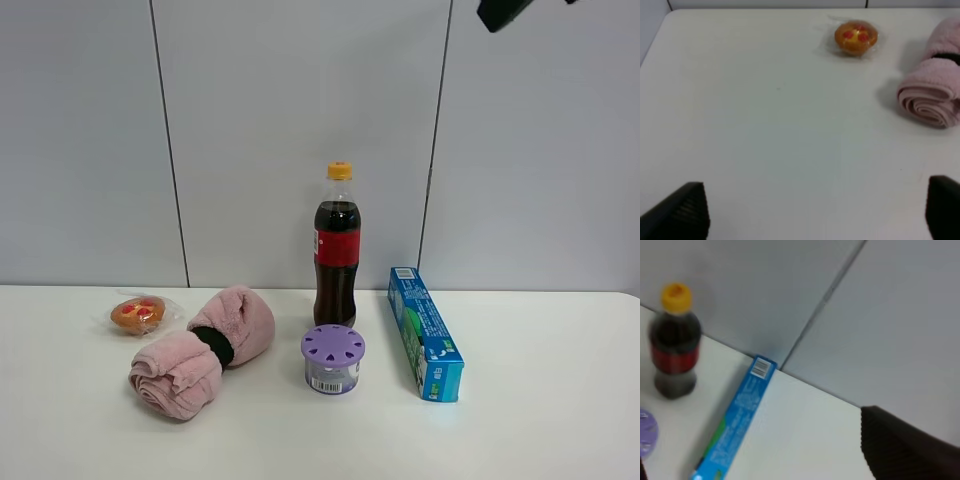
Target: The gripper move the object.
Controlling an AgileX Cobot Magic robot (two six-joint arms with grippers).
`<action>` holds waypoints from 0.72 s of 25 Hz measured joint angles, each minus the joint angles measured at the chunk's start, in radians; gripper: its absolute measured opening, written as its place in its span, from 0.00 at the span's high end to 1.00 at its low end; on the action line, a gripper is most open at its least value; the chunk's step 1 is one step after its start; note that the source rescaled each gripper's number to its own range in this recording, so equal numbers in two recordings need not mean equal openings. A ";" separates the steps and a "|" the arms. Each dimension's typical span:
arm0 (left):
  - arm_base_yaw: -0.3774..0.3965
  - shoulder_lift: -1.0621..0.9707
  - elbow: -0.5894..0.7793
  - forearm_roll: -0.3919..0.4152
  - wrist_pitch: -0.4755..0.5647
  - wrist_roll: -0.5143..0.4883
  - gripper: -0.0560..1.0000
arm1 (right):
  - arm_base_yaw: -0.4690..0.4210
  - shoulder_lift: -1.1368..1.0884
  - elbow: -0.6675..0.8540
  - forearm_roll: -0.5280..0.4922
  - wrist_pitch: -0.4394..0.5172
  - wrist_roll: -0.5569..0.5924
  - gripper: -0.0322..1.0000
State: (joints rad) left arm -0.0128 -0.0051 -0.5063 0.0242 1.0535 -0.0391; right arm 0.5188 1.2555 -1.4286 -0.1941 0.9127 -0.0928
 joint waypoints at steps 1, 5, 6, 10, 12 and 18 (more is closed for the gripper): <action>0.000 0.000 0.000 0.000 0.000 0.000 0.00 | -0.022 -0.021 0.039 0.001 -0.018 0.000 0.16; 0.000 0.000 0.000 0.000 0.000 0.000 0.00 | -0.105 -0.145 0.239 0.057 -0.096 -0.001 0.16; 0.000 0.000 0.000 0.000 0.000 0.000 0.00 | -0.130 -0.184 0.289 0.074 -0.099 -0.001 0.16; 0.000 0.000 0.000 0.000 0.000 0.000 0.00 | -0.222 -0.355 0.463 0.138 -0.096 0.005 0.16; 0.000 0.000 0.000 0.000 0.000 0.000 0.00 | -0.271 -0.438 0.533 0.166 -0.091 0.028 0.16; 0.000 0.000 0.000 0.000 0.000 0.000 0.00 | -0.480 -0.696 0.723 0.183 -0.055 0.084 0.16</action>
State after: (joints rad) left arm -0.0128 -0.0051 -0.5063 0.0242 1.0535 -0.0391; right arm 0.0386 0.5592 -0.7054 -0.0110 0.8573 -0.0088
